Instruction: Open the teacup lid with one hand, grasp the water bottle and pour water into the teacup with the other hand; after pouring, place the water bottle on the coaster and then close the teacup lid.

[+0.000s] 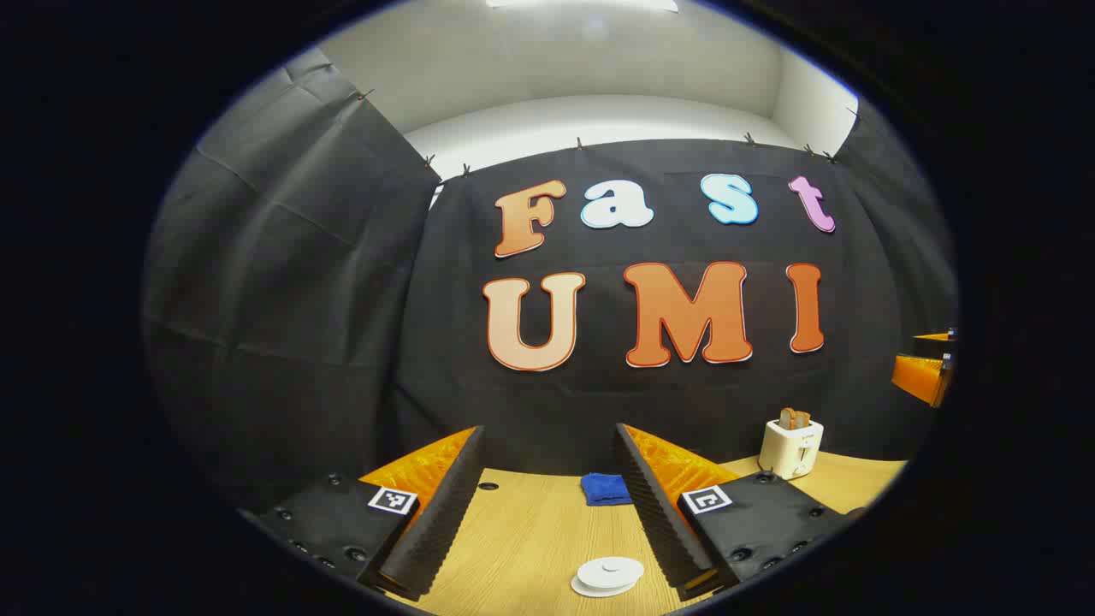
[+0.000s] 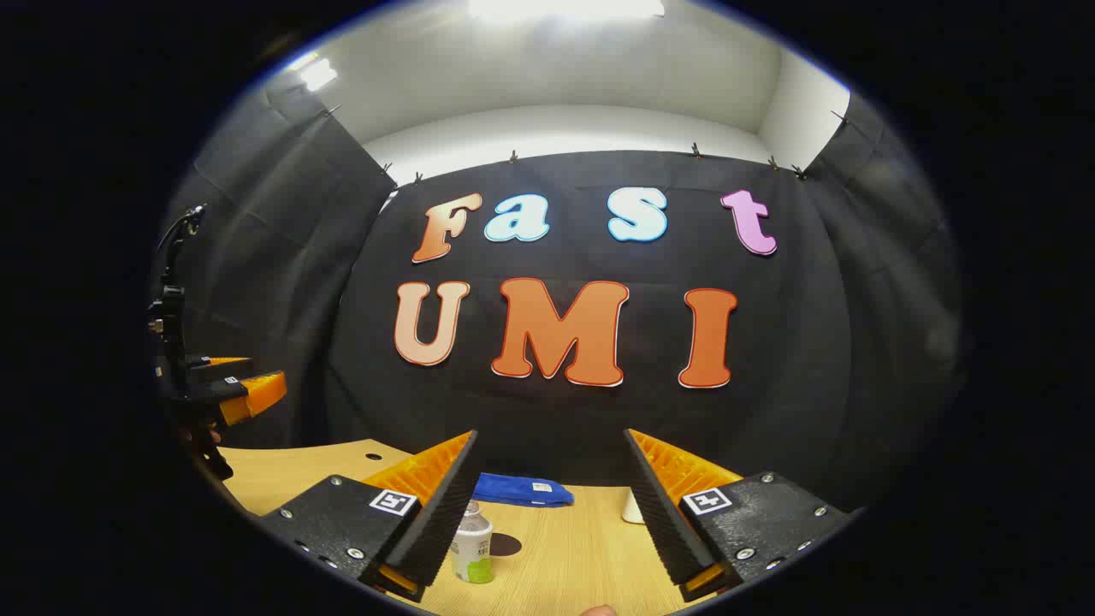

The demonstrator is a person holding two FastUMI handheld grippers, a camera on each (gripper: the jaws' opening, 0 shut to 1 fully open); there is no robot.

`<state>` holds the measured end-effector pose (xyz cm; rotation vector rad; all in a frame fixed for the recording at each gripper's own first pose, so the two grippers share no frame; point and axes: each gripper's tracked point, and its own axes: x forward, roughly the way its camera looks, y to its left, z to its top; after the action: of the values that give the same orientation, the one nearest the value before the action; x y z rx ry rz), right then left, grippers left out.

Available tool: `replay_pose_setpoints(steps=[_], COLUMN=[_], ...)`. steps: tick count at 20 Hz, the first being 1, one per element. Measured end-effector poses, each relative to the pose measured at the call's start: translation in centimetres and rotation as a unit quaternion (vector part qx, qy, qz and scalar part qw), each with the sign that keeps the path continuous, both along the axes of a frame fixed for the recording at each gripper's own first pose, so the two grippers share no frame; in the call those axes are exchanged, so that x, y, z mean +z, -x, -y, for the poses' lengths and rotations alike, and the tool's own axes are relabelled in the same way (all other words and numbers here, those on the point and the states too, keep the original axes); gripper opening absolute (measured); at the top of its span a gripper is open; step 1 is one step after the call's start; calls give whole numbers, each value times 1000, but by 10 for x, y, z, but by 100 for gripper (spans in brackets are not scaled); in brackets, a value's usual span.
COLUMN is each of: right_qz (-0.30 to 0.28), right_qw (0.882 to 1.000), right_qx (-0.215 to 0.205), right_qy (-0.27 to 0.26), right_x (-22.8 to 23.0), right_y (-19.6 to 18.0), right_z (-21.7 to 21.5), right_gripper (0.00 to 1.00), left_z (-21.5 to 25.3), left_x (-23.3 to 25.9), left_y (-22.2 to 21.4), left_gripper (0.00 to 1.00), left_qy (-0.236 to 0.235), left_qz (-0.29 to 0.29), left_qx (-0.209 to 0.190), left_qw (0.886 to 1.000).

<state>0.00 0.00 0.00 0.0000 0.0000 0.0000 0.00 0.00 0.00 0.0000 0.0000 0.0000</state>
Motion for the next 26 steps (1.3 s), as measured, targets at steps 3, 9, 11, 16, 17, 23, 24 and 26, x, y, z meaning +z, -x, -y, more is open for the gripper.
replay_pose_setpoints(steps=[3, 9, 11, 16, 17, 23, 24, 26], right_qz=[-6, -13, -15, -16, -17, -27, -26, -24], right_qw=[1000, 1000, 1000, 1000, 1000, 999, 999, 999], right_qx=[0, -9, -13, -12, -12, -6, -6, -6], right_qy=[-4, -13, -13, -18, -18, -22, -22, -24], right_x=[-6, -12, -14, -17, -19, -28, -28, -27], right_y=[2, 1, -2, -5, -7, -12, -13, -15], right_z=[1, 11, 16, 21, 22, 24, 24, 25], right_gripper=[97, 98, 98, 98, 98, 98, 98, 98], left_z=[-3, 4, 5, 14, 16, 22, 23, 24], left_x=[1, -6, -6, -6, -6, -13, -12, -12], left_y=[1, -5, -6, -12, -14, -19, -20, -21], left_gripper=[95, 96, 96, 96, 97, 96, 97, 96], left_qy=[4, 5, 4, 0, 0, -2, -4, -6], left_qz=[2, -11, -12, -14, -14, -21, -19, -17], left_qx=[2, -4, -5, -9, -10, -12, -13, -15], left_qw=[1000, 1000, 1000, 1000, 1000, 1000, 1000, 1000])
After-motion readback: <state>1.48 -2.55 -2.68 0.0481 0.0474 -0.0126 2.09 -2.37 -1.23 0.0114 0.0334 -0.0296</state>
